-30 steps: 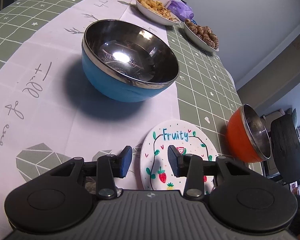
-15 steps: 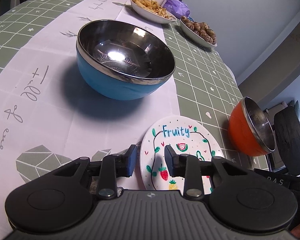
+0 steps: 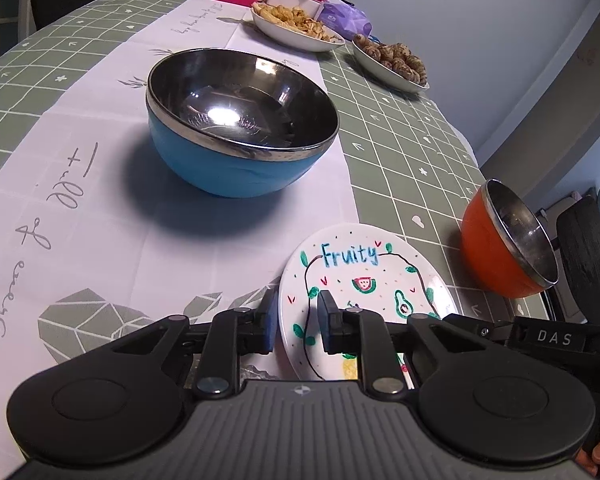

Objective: Organize plates and bowls
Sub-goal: 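Lift the 'Fruity' plate with the right tool and carry it toward the glass plates, then lower the 'Fruity' plate onto the glass plates and open the right tool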

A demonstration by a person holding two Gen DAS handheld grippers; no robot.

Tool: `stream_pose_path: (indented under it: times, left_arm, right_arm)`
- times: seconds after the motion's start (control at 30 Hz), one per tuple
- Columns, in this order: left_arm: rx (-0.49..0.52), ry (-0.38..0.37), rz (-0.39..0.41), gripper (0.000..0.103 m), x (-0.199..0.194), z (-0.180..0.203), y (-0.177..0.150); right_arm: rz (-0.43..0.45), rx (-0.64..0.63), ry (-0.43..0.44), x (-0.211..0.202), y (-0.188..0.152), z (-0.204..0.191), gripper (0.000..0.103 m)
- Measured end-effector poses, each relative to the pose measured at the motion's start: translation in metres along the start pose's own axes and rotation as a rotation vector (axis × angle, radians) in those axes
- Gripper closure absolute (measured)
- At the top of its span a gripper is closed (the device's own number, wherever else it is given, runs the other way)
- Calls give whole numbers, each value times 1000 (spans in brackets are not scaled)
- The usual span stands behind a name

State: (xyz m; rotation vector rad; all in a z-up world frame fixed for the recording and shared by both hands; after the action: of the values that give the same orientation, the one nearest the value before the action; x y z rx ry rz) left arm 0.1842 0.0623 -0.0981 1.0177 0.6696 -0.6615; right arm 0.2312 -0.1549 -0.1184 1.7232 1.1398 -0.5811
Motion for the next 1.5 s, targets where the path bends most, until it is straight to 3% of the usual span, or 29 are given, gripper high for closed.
stream_pose_path:
  times: [0.63,0.97,1.5]
  left_arm:
    - [-14,1,74,80,-47,9,10]
    - [-32,30,93,80,-82,-2,-2]
    - [-111,59,114,80,-130,-42,-46]
  right_arm:
    - [72,40,105,-38,10,-10,95]
    - [51,0,182,-59,-9,-27,95]
    - [3,-113,277,-73,-56,-60,95]
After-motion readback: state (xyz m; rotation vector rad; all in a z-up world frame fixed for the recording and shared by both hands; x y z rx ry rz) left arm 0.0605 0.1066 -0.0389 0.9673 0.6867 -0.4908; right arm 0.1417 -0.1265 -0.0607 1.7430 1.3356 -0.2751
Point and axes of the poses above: each gripper's, at about its wrist camera, not at the fingertips, and x roughly the way its jaws point, z to its right, y to its top, the point moved 2 cm from there along x, roughly the way its jaws point, and after that the axes turned 2 degrees about -z, right-handed, at the moved point
